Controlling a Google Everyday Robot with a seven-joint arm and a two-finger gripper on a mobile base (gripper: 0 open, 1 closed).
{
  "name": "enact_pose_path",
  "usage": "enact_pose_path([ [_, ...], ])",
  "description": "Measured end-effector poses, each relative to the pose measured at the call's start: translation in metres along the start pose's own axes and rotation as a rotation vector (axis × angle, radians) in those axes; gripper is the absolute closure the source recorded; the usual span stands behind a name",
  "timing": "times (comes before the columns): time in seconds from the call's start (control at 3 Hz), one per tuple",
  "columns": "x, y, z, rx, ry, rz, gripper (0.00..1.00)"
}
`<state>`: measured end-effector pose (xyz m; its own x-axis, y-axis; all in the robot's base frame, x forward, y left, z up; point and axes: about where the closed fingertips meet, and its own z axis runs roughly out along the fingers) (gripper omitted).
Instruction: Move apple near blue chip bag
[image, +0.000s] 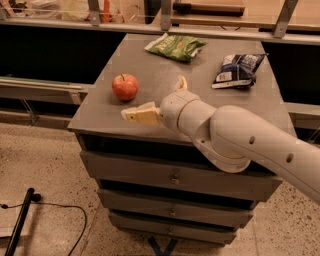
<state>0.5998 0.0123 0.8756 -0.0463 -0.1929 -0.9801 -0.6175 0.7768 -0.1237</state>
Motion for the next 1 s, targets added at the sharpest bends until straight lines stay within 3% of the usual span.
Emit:
enact_pose_path([
  [0.33, -0.002, -0.006, 0.03, -0.001, -0.039, -0.004, 0.0],
  [0.67, -0.014, 0.004, 0.061, -0.071, -0.055, 0.018, 0.0],
  [1.0, -0.01, 0.01, 0.089, -0.152, -0.035, 0.038, 0.0],
])
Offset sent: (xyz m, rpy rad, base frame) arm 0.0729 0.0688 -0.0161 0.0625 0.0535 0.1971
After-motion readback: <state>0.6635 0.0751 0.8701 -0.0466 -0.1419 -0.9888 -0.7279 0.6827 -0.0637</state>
